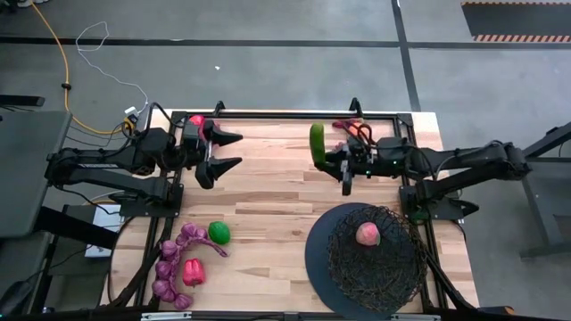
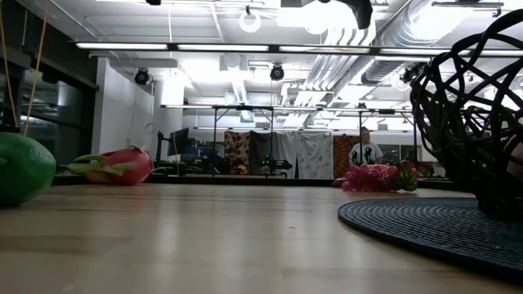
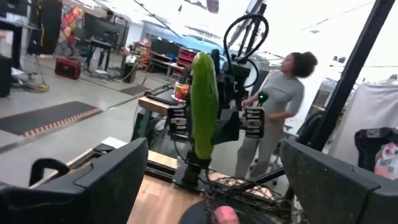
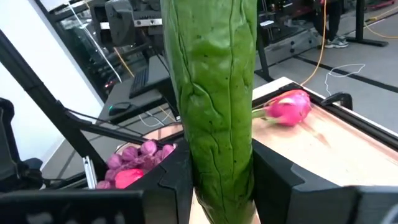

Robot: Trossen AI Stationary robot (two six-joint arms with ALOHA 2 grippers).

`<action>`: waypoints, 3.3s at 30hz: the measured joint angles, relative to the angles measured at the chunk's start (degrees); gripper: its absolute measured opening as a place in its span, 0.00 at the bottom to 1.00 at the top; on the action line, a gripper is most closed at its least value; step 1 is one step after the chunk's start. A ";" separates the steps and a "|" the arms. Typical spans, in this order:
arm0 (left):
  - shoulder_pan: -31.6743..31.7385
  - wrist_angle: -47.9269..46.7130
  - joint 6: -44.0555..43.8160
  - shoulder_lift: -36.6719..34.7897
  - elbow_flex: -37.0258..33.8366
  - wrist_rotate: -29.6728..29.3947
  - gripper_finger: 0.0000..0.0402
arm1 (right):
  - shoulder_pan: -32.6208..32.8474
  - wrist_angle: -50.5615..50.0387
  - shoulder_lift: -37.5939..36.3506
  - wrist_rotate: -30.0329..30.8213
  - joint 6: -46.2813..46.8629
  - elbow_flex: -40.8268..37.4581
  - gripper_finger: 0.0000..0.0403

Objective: Build produce basket
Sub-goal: Put the green cucumber into the basket

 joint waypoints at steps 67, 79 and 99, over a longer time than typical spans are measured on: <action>0.04 -2.00 2.31 0.80 0.02 -4.55 0.89 | 37.89 -61.14 0.02 -13.61 39.77 17.08 0.30; 0.04 -2.81 5.62 0.82 0.02 -5.79 0.89 | 49.78 -57.86 8.19 -16.38 47.86 7.14 0.30; 0.04 -2.63 9.01 0.82 0.02 -7.52 0.89 | 51.86 -51.56 23.95 -26.64 24.18 4.24 0.30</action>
